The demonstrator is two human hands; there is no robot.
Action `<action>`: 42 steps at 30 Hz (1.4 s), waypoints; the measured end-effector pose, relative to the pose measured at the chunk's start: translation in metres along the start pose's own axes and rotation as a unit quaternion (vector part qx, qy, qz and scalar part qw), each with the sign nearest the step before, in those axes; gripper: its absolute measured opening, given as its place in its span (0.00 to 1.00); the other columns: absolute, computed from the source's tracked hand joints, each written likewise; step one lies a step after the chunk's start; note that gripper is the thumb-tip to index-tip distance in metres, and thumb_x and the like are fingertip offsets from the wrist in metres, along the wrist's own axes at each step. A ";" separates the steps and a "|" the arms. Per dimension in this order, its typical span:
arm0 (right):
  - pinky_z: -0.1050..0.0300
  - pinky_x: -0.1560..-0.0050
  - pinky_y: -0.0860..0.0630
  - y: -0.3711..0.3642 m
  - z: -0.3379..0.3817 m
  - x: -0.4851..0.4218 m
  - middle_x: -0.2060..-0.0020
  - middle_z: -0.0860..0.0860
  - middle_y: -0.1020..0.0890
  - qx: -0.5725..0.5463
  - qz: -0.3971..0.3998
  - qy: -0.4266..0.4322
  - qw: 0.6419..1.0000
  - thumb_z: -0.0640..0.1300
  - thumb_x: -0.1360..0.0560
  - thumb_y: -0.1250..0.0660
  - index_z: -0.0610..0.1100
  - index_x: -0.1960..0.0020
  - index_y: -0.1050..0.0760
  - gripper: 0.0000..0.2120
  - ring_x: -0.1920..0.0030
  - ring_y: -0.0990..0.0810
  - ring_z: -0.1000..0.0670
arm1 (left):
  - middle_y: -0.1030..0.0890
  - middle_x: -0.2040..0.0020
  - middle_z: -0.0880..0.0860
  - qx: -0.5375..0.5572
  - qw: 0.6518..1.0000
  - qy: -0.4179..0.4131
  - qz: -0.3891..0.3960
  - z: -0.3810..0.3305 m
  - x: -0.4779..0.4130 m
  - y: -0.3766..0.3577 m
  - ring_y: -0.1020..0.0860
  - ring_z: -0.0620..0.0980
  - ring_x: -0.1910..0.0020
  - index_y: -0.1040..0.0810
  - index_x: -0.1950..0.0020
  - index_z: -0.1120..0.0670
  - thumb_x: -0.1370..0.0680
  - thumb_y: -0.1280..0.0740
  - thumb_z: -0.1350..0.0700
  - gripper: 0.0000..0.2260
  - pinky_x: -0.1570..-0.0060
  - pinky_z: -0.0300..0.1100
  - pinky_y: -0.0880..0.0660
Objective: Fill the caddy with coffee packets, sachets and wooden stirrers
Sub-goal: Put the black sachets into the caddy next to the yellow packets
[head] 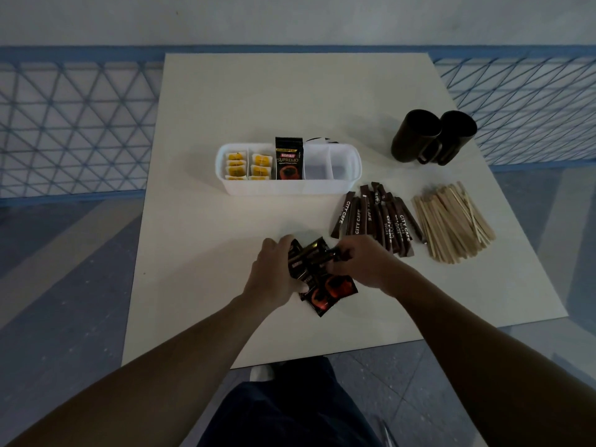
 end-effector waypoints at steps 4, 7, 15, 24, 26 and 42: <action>0.47 0.46 0.18 -0.008 -0.008 0.003 0.50 0.47 0.16 0.026 0.059 0.003 0.998 0.43 0.29 0.23 0.45 0.44 0.21 0.15 0.50 0.15 0.49 | 0.27 0.43 0.54 0.026 1.000 0.004 -0.009 0.004 -0.003 0.002 0.26 0.56 0.43 0.31 0.29 0.49 0.38 0.18 0.53 0.41 0.41 0.51 0.27; 0.56 0.53 0.19 -0.018 -0.007 0.002 0.53 0.47 0.16 0.070 0.050 0.016 0.996 0.43 0.28 0.25 0.42 0.46 0.21 0.12 0.53 0.16 0.51 | 0.25 0.44 0.55 0.031 0.999 0.000 -0.019 0.007 -0.006 0.002 0.25 0.56 0.44 0.29 0.30 0.50 0.37 0.19 0.54 0.38 0.44 0.50 0.26; 0.56 0.64 0.21 -0.028 -0.002 -0.005 0.65 0.51 0.18 0.118 -0.016 0.028 0.993 0.46 0.27 0.25 0.45 0.58 0.23 0.07 0.66 0.19 0.55 | 0.17 0.45 0.51 0.077 0.996 -0.002 -0.037 0.012 -0.009 0.008 0.19 0.53 0.46 0.23 0.34 0.50 0.33 0.22 0.61 0.28 0.43 0.49 0.23; 0.64 0.62 0.26 -0.031 0.012 -0.006 0.49 0.52 0.22 0.041 -0.073 0.050 0.995 0.43 0.29 0.23 0.45 0.36 0.30 0.25 0.52 0.22 0.52 | 0.19 0.44 0.51 0.171 0.985 -0.002 -0.002 0.002 -0.011 0.015 0.16 0.50 0.60 0.23 0.33 0.50 0.19 0.37 0.65 0.18 0.64 0.35 0.20; 0.62 0.59 0.23 -0.032 0.014 -0.007 0.46 0.54 0.23 0.004 -0.068 0.052 0.996 0.44 0.29 0.23 0.46 0.31 0.32 0.30 0.50 0.21 0.51 | 0.20 0.42 0.50 0.181 0.983 -0.010 0.009 -0.001 -0.012 0.018 0.17 0.51 0.57 0.24 0.32 0.49 0.19 0.38 0.64 0.18 0.67 0.36 0.20; 0.60 0.69 0.23 0.001 0.051 -0.033 0.53 0.48 0.16 -0.173 -0.095 0.110 0.974 0.39 0.26 0.26 0.52 0.34 0.33 0.25 0.67 0.18 0.53 | 0.19 0.41 0.58 0.478 0.864 0.116 0.109 -0.024 -0.022 0.032 0.20 0.59 0.43 0.27 0.33 0.46 0.20 0.47 0.35 0.23 0.51 0.56 0.18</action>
Point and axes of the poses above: each hand's wrist, its own x-axis away from the middle knuckle, its own y-axis out of the back of the hand, z = x × y, the point moved 3 cm from there along -x, towards the middle knuckle
